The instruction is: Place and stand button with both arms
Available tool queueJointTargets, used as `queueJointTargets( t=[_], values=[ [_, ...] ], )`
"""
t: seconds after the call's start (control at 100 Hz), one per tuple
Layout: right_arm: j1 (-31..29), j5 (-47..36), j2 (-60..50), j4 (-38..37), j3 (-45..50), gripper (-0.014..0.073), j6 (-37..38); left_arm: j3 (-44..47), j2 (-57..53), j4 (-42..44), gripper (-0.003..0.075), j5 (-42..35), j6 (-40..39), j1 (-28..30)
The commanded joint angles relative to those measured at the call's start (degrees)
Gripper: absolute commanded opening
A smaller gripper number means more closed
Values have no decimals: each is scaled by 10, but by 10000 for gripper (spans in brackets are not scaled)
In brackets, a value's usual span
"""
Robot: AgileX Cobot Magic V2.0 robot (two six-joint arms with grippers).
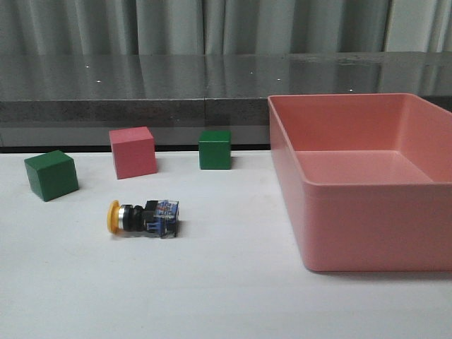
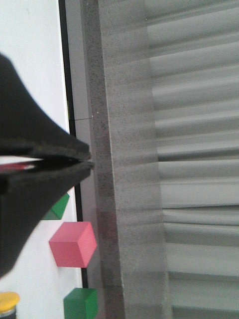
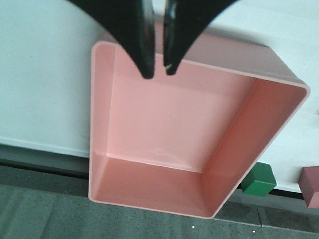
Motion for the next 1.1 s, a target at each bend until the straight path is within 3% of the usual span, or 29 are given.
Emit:
queueJointTargets(
  t=[0.0, 0.17, 0.36, 0.53, 0.69, 0.87, 0.99, 1.09],
  values=[
    [-4, -43, 0, 13, -14, -64, 1, 25, -17, -45, -20, -82, -3, 1],
    [-4, -43, 0, 14, -14, -67, 1, 13, -16, -129, -20, -84, -6, 1],
    [-4, -39, 0, 17, -14, -69, 1, -100, 55, -160, -20, 67, -6, 1],
    [-4, -39, 0, 19, -14, -69, 1, -250, 242, -159, -20, 197, 0, 1],
    [-4, -37, 0, 20, -14, -69, 1, -367, 426, -177, -19, 266, 129, -16],
    [-4, -31, 0, 26, -14, -69, 1, -448, 579, -205, -13, 273, 267, -55],
    [-4, -30, 0, 27, -14, -69, 1, -492, 662, -211, 81, 274, 331, -75],
    [-4, -29, 0, 27, -14, -69, 1, -519, 718, -231, 281, 263, 388, -85]
  ],
)
